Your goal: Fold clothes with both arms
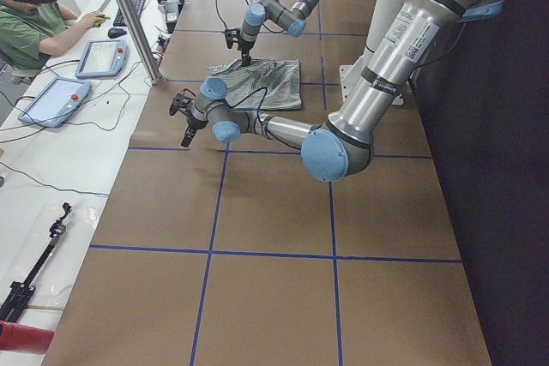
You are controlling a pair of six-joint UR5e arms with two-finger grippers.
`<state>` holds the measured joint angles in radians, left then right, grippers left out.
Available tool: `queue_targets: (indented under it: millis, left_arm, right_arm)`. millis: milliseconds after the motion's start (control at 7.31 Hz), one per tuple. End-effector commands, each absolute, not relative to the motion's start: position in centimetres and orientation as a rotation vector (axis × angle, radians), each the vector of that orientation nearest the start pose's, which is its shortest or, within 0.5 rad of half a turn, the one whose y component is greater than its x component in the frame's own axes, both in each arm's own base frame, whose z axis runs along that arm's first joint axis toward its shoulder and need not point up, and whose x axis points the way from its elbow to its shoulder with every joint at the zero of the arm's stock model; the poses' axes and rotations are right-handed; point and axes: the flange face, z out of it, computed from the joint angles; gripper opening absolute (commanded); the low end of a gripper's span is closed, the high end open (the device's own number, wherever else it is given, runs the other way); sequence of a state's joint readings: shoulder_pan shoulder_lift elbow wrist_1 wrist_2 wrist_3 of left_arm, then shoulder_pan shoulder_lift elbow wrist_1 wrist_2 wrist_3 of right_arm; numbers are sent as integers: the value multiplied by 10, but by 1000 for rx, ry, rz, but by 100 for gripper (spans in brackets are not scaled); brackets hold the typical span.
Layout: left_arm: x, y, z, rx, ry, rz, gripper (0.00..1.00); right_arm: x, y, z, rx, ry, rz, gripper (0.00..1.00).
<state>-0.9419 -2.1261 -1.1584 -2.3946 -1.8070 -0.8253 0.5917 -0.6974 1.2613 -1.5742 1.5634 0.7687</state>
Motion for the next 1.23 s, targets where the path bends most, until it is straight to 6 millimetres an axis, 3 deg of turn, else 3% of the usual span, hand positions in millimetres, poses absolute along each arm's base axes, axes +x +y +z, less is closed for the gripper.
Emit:
queue_targets:
  millis: [0, 274, 410, 547, 821, 957, 1094]
  left_arm:
    - [351, -670, 441, 574, 801, -66, 100]
    - [351, -670, 441, 574, 801, -66, 100]
    - [351, -670, 441, 574, 801, -66, 100]
    - [351, -670, 441, 574, 801, -66, 100]
    - [351, -670, 441, 574, 801, -66, 100]
    - [351, -670, 441, 574, 801, -66, 100]
    - [351, -670, 441, 574, 801, -66, 100]
  right_arm:
    - [-587, -554, 262, 361, -418, -215, 100]
    - [-582, -561, 267, 359, -405, -220, 100]
    - [-570, -576, 274, 359, -386, -224, 100]
    - [-553, -593, 288, 354, -360, -232, 100]
    - [-501, -630, 337, 333, -286, -246, 100]
    - [-486, -643, 350, 323, -264, -246, 100]
    - [-479, -649, 347, 317, -278, -239, 100]
